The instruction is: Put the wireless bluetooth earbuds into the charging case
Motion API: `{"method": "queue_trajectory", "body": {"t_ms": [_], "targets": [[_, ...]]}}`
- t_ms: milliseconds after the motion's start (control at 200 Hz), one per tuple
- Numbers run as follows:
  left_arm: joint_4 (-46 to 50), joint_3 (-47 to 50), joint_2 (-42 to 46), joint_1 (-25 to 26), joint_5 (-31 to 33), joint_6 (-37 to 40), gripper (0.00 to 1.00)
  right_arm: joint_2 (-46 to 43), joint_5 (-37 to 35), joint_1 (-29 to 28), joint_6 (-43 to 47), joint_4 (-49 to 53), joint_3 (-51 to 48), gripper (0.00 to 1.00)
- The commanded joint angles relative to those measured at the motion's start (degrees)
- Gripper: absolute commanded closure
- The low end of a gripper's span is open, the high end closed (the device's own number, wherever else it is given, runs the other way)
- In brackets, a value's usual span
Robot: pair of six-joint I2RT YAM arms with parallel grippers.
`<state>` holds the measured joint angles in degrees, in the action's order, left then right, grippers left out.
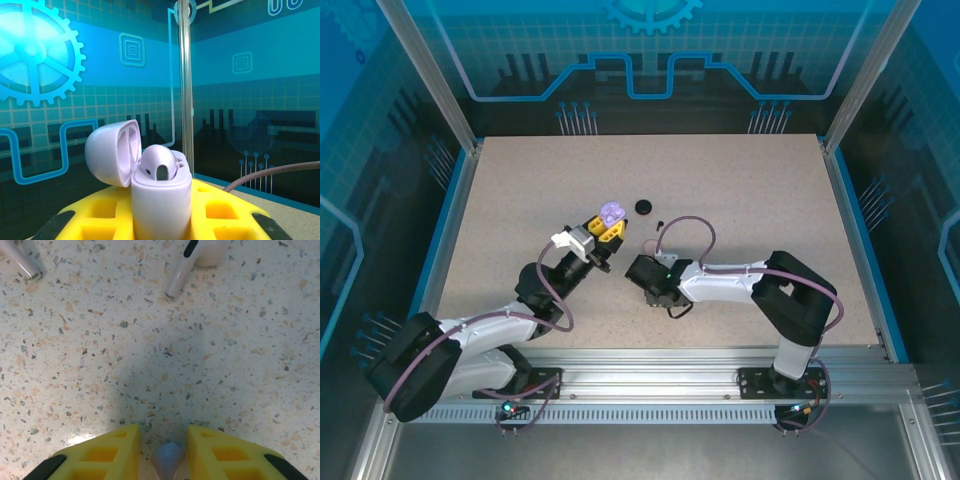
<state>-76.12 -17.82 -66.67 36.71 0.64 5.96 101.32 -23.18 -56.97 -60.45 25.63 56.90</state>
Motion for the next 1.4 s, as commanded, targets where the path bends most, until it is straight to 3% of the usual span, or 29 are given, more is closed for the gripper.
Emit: {"method": "queue_trajectory", "body": {"t_ms": [0,710,1110,1396], "targets": [[-0.8,-0.1,1.1,0.6,-0.4,-0.8,1.0,0.7,3.4,-0.3,0.2,1.2,-2.7,0.71],[-0.3,-0.5,0.9,0.5,-0.6,-1.2,1.0,-1.4,2.0,-1.0,0.3,0.3,-3.8,0.83],[0.0,-1.2,0.8,0.6,-1.6,-0.5,1.0,-18.3,-2.6,0.3,3.8,2.4,-3.1,0.83],[-0.9,-1.8,-1.0,0.6,-4.3,0.1,1.0,-32.6,-2.5,5.0,12.8,2.7,4.2,0.82]]}}
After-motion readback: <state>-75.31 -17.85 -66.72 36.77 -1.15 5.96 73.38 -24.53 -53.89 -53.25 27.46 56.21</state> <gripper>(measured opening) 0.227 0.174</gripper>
